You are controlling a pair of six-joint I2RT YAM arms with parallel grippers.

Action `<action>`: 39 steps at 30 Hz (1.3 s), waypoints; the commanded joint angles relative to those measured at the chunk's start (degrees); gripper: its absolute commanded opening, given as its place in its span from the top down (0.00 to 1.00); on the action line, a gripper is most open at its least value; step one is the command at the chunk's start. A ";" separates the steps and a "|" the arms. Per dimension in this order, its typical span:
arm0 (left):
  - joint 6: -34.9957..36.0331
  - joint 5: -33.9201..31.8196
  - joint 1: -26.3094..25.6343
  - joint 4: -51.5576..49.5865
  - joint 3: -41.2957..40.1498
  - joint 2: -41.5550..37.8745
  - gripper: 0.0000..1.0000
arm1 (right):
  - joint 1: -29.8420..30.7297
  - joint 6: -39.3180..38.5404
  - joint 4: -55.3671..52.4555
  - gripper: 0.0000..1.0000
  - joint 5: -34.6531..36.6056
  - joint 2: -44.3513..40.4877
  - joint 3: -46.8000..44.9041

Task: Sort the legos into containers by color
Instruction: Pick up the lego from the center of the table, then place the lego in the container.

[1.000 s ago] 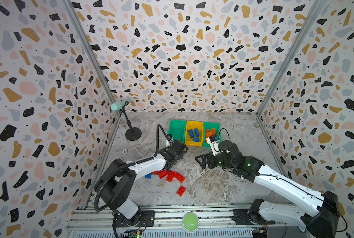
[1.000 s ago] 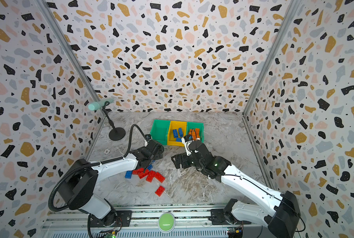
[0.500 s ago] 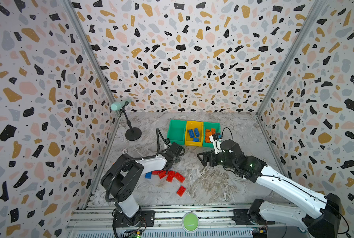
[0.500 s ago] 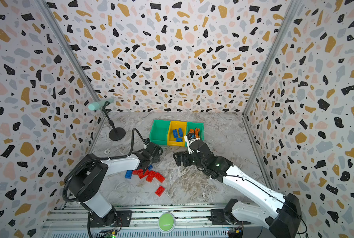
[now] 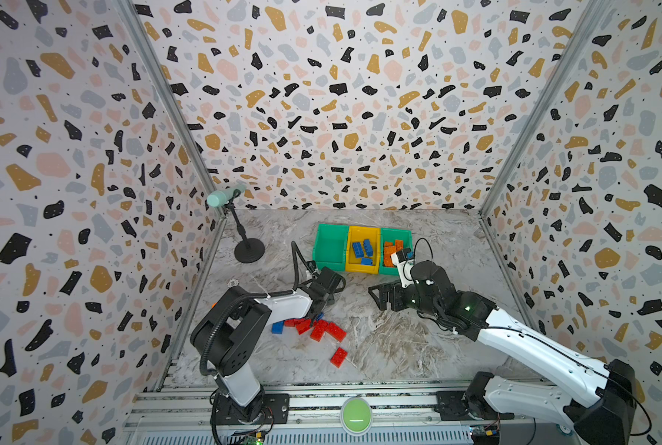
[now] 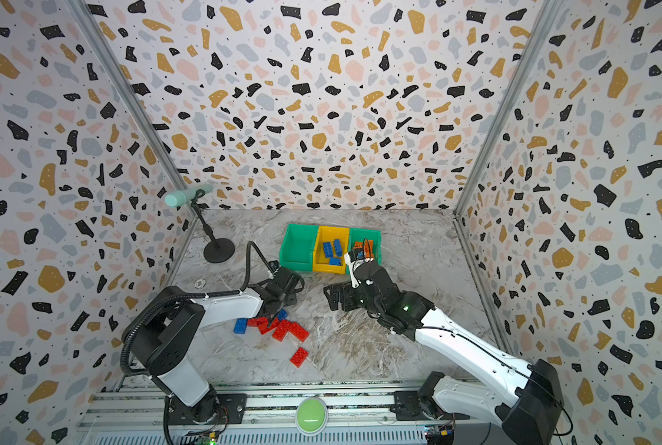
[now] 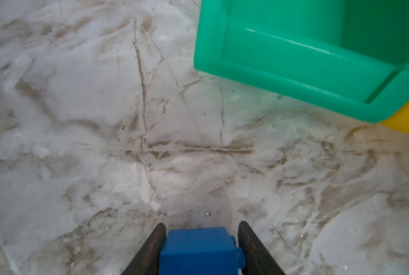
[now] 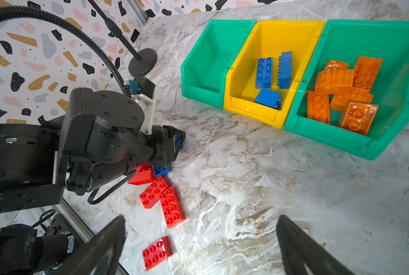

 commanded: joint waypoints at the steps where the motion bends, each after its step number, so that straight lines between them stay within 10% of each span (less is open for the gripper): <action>1: 0.30 -1.14 -0.15 -2.42 2.51 0.95 0.57 | 0.12 -0.61 0.45 0.01 1.79 -1.04 1.30; 11: 3.49 -3.90 -2.03 -8.79 11.26 0.68 0.57 | 0.06 -1.08 0.51 0.01 4.06 -4.30 -0.09; 30: 11.94 -2.61 -3.94 -21.63 65.84 30.28 0.55 | -1.23 -0.81 -3.47 0.01 6.97 -10.52 -0.68; 39: 12.85 -1.80 -3.82 -25.68 78.32 37.51 0.11 | -2.11 -0.81 -4.24 0.01 7.30 -11.45 0.15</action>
